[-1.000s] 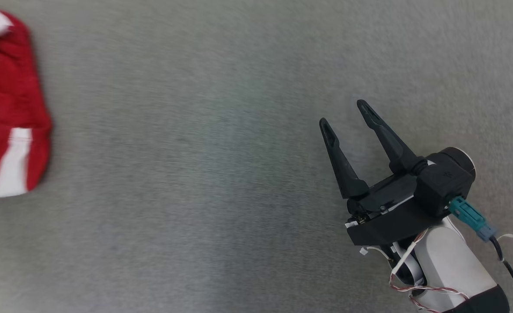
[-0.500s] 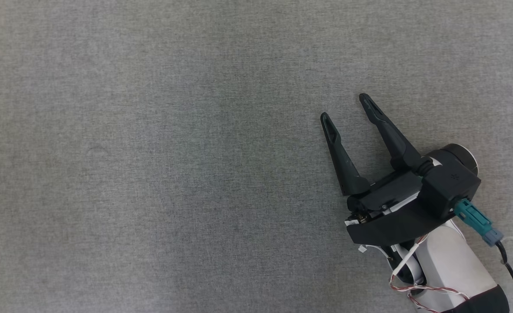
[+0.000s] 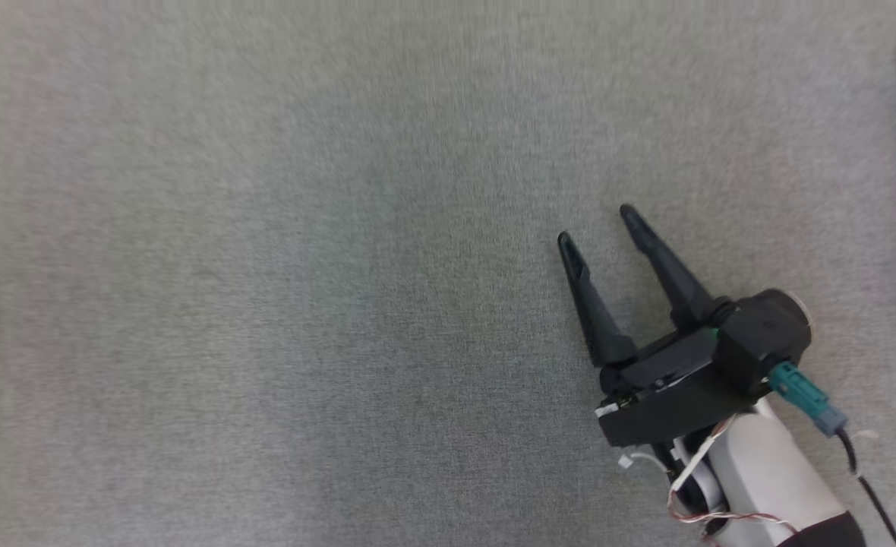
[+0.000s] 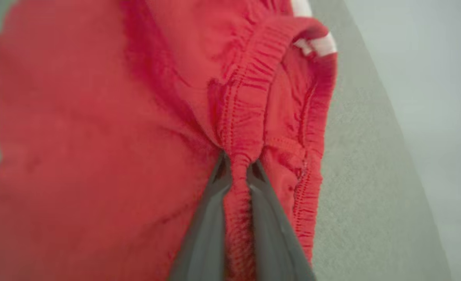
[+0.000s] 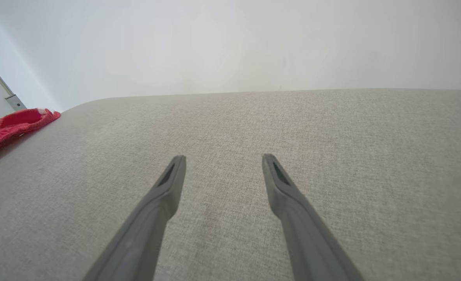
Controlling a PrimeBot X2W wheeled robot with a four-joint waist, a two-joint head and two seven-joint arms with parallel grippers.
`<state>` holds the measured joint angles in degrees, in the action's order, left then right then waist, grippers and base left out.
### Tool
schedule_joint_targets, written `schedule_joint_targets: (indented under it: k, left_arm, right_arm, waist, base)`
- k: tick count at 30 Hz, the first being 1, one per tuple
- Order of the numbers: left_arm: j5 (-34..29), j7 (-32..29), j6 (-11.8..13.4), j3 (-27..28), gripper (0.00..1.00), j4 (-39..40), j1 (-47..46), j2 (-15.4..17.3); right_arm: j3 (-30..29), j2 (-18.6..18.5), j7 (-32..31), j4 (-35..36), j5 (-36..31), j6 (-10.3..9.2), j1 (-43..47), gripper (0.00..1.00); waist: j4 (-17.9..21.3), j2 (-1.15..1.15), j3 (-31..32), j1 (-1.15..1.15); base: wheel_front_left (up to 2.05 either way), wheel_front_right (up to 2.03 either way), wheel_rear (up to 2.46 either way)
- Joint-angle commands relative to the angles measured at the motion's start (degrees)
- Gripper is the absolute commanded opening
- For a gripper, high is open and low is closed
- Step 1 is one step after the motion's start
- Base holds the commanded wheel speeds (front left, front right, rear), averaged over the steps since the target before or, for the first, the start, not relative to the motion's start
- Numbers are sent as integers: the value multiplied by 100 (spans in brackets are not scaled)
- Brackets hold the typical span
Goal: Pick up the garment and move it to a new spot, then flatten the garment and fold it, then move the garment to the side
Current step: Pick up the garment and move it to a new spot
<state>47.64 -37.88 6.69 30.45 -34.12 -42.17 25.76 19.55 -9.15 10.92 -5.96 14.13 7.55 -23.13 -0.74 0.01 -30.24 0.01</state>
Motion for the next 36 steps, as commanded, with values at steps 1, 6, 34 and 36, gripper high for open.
schedule_joint_targets:
  k: [1, 6, 34, 36]
  left_arm:
    - [-22, 56, -138, -35, 0, 108, -156, 208]
    - [-98, 10, -319, -213, 0, 345, -379, 364]
    - [-524, -718, -135, -3113, 0, 3043, 855, -1996]
    - [-678, -539, -178, -3220, 0, 2894, 1072, -2013]
  right_arm:
    - [37, 78, 83, -103, 66, -15, 106, 100]
    - [79, 176, 193, -353, 180, -15, 234, 100]
    - [-13, 317, 237, -647, 313, -15, 1029, 100]
    - [-47, 306, 225, -610, 305, -15, 1028, 100]
  waist:
    - [-93, -1, 658, -1]
    - [-36, -1, 1194, -1]
    - [1869, -1, 2703, -1]
    - [1990, -1, 2626, -1]
  base:
    - [0, 0, 0]
    - [0, 0, 0]
    - [0, 0, 0]
    - [0, 0, 0]
